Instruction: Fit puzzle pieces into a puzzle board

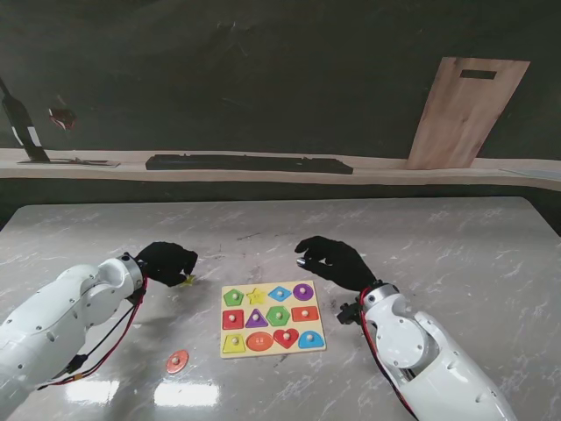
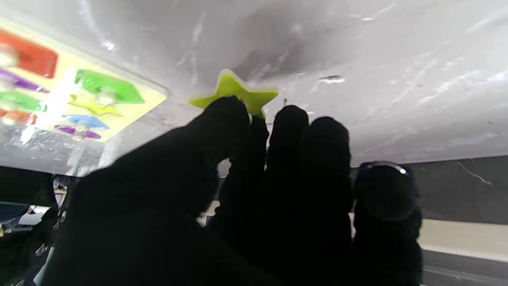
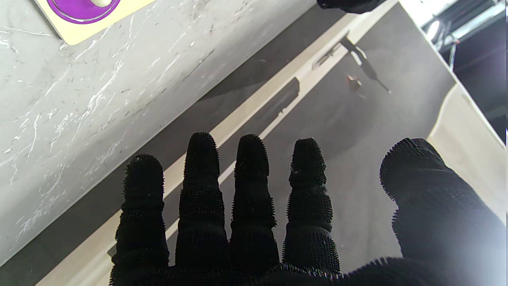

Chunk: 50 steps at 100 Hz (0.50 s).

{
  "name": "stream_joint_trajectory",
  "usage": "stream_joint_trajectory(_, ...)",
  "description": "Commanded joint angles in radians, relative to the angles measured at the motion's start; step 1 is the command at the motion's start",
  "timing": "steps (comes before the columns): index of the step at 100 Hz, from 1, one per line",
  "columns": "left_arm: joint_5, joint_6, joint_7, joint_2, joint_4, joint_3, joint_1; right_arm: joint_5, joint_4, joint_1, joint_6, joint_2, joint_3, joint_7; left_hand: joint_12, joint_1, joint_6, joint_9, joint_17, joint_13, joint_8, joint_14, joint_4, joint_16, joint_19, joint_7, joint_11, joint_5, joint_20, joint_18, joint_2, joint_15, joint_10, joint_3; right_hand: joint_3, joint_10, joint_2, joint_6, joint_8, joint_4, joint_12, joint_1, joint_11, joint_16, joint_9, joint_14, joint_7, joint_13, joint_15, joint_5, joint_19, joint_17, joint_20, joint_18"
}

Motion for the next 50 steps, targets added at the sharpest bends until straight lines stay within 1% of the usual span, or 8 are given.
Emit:
stream_joint_trajectory(1,-0.032,-0.001,-0.024,-0.022,-0.022,0.019,-0.016,0.005,-0.007,-0.012,-0.013,-0.003,0.004,0.001,0.023,0.003,-0.019,0.025,0.000,0.004,0.032,-0.027,0.019,-0.010,0.066,0.037,0.023,0.024,-0.001,-0.036,-0.013,0.042,0.059,0.050,-0.015,0.004,0.026,-0.034,0.009,0.025,0.005,0.006,0.009,0.008,0.016,0.004,-0.015,0.012,0.009,0.010,0.018,-0.012,0.007,0.008)
stream_joint_trajectory(23,-0.098,0.000,-0.042,-0.043,-0.022,0.120,-0.068,0.025,-0.014,-0.025,-0.045,-0.002,0.023,0.005,0.046,-0.003,-0.022,0.022,0.000,0.001,0.042,-0.027,0.018,-0.007,0.065,0.036,0.034,0.021,0.000,-0.035,-0.012,0.049,0.052,0.054,-0.014,0.003,0.027,-0.035,0.008,0.025,0.005,0.007,0.008,0.008,0.017,0.006,-0.016,0.013,0.009,0.011,0.018,-0.011,0.007,0.008)
stream_joint_trajectory(36,-0.130,-0.007,-0.039,-0.057,-0.010,0.187,-0.105,0.039,-0.011,-0.026,-0.062,-0.002,0.031,0.010,0.056,-0.005,-0.025,0.021,-0.002,0.001,0.048,-0.030,0.018,-0.006,0.064,0.034,0.035,0.019,0.000,-0.037,-0.012,0.052,0.048,0.055,-0.015,0.003,0.026,-0.033,0.008,0.025,0.005,0.006,0.008,0.008,0.018,0.004,-0.016,0.014,0.008,0.011,0.018,-0.011,0.007,0.007)
stream_joint_trajectory(50,-0.163,-0.021,-0.031,-0.073,0.003,0.242,-0.136,0.054,-0.007,-0.026,-0.074,-0.003,0.036,0.014,0.061,-0.004,-0.025,0.021,-0.001,0.000,0.050,-0.030,0.017,-0.006,0.064,0.033,0.035,0.019,0.001,-0.041,-0.011,0.053,0.048,0.055,-0.015,0.003,0.026,-0.034,0.008,0.025,0.004,0.006,0.008,0.008,0.018,0.005,-0.016,0.014,0.008,0.014,0.018,-0.010,0.007,0.008)
